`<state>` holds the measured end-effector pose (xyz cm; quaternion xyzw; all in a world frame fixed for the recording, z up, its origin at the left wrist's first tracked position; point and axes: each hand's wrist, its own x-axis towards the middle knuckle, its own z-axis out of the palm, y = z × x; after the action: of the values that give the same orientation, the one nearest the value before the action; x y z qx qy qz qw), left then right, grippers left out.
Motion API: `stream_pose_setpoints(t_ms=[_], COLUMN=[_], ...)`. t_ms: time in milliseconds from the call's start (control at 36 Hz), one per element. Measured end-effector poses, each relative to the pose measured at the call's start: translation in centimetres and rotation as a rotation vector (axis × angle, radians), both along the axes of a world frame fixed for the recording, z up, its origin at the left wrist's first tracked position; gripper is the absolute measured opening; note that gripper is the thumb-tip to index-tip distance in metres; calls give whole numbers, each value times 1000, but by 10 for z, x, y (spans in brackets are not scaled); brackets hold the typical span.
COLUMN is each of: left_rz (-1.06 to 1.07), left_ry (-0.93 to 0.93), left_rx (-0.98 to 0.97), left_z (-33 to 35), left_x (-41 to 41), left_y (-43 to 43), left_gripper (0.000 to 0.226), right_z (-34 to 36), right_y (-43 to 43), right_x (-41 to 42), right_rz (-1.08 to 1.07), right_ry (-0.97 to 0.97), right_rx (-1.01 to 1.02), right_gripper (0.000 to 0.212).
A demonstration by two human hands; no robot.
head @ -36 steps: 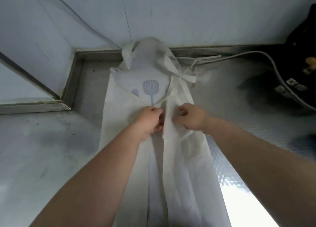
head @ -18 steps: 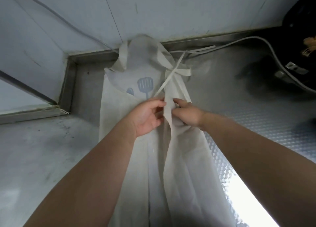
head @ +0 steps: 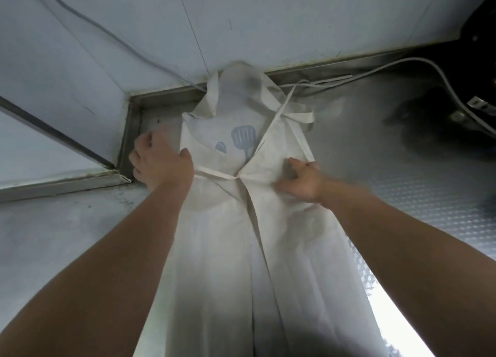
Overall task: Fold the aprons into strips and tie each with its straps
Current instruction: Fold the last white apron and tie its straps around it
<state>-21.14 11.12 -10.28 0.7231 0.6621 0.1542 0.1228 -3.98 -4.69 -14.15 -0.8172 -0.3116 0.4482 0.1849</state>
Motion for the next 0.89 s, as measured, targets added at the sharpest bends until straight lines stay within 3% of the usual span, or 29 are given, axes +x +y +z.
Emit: stream_pose_setpoints(t_ms=[56, 111, 167, 222, 278, 333, 389, 500, 722, 889], left_rz=[-80, -316, -493, -587, -615, -615, -610, -654, -593, -578], left_ry=[54, 3, -87, -64, 2, -55, -110, -141, -228, -176], left_rx=[65, 83, -30, -207, -303, -302, -289, -296, -315, -292], left_z=[-7, -20, -31, -38, -47, -52, -55, -62, -72, -71], left_x=[-4, -5, -2, 3, 5, 5, 5, 4, 14, 21], left_y=[-9, -21, -36, -53, -65, -70, -71, -73, -74, -63], left_gripper=[51, 39, 32, 31, 43, 55, 63, 68, 59, 50], right_z=[1, 2, 6, 7, 7, 3, -1, -10, -14, 1], right_y=[1, 2, 3, 1, -1, -3, -6, -13, -15, -35], right_x=[-4, -8, -8, -5, -1, 2, 6, 18, 38, 6], right_rz=[29, 72, 120, 129, 80, -32, -154, -270, -391, -206], right_ry=[-63, -187, -411, -581, -577, -476, -406, -444, -314, -526], right_rx=[-32, -64, -68, -89, -137, -129, -73, -22, -62, -10], right_gripper=[71, 69, 66, 72, 77, 73, 56, 18, 40, 30])
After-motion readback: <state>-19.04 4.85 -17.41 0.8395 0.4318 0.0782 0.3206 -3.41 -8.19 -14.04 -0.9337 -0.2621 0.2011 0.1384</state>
